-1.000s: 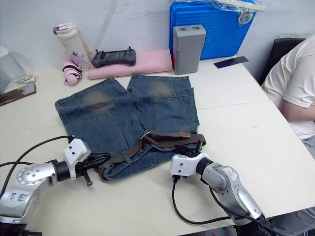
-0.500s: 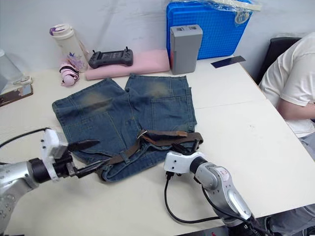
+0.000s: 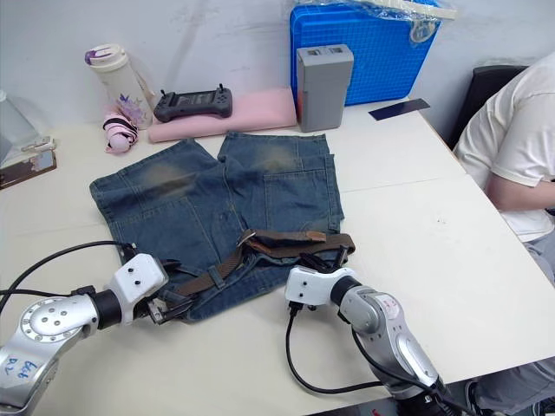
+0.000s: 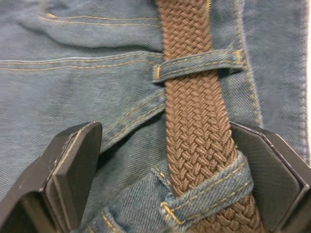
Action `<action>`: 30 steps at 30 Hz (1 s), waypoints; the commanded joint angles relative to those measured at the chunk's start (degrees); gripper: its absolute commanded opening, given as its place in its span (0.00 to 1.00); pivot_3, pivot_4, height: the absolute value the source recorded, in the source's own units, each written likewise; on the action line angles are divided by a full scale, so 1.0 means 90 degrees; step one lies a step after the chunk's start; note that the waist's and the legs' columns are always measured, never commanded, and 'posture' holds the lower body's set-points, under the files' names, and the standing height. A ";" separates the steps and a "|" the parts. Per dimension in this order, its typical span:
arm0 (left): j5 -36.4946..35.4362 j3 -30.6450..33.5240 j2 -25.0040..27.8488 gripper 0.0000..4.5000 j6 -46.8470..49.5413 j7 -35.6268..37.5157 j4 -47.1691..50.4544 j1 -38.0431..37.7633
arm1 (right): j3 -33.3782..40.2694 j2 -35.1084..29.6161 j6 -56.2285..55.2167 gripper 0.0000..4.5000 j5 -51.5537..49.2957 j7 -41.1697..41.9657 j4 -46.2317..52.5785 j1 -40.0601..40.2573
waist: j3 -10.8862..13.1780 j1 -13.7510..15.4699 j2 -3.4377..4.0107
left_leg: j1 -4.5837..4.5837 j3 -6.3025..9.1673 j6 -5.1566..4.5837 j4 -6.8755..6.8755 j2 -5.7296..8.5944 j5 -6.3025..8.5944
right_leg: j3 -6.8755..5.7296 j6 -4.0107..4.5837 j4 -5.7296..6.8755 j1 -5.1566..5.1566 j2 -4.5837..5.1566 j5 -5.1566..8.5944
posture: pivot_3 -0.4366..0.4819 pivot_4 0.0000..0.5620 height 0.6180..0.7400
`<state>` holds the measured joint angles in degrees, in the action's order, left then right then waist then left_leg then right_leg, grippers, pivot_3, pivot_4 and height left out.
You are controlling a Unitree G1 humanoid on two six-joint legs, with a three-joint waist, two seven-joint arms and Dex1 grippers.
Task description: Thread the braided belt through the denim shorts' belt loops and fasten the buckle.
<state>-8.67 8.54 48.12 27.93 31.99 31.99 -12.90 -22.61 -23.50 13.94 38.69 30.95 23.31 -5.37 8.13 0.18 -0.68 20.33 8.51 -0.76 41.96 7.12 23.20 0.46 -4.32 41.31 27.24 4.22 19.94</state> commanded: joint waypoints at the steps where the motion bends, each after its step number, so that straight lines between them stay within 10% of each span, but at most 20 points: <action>1: 0.0840 0.0624 0.0046 0.98 0.0032 -0.0639 -0.0873 -0.0457 | -0.0069 0.0022 0.0353 0.00 0.0204 0.0095 0.0126 0.0346 | -0.0002 -0.0004 0.0008 | -0.0004 0.0001 0.0000 -0.0005 -0.0001 0.0000 | -0.0001 0.0003 0.0000 -0.0003 0.0000 0.0002 | 0.48 0.27 0.47; 17: 0.2121 0.0280 -0.1163 0.98 -0.2631 -0.2094 -0.1547 -0.1215 | -0.0166 0.0278 0.0965 0.00 0.0472 0.0028 0.0294 0.0519 | 0.0004 0.0122 0.0022 | -0.0121 0.0013 0.0014 -0.0079 -0.0015 -0.0003 | -0.0013 0.0007 -0.0053 -0.0134 -0.0006 0.0006 | 0.48 0.27 0.47; 25: 0.4163 -0.0501 -0.0949 0.40 -0.3466 -0.2722 -0.1680 -0.0991 | -0.0227 0.0334 0.0949 0.00 0.0416 0.0016 0.0197 0.0426 | 0.0009 0.0154 0.0034 | -0.0148 0.0023 0.0012 -0.0105 -0.0024 -0.0001 | -0.0020 0.0000 -0.0090 -0.0190 -0.0013 0.0005 | 0.48 0.27 0.47; 30: 0.4828 -0.0750 -0.1073 0.40 -0.3389 -0.2781 -0.1613 -0.0782 | -0.0234 0.0326 0.0941 0.00 0.0405 0.0038 0.0209 0.0428 | 0.0009 0.0163 0.0045 | -0.0147 0.0027 0.0012 -0.0105 -0.0023 -0.0001 | -0.0023 -0.0004 -0.0090 -0.0193 -0.0013 0.0002 | 0.48 0.27 0.47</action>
<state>31.62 3.56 38.90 -4.54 6.30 19.92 -19.36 -25.19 -20.39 20.57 41.63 30.82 26.94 -1.92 8.22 1.65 -0.28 19.00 8.76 -0.66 41.01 6.91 23.18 0.25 -4.36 40.50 25.50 4.11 19.96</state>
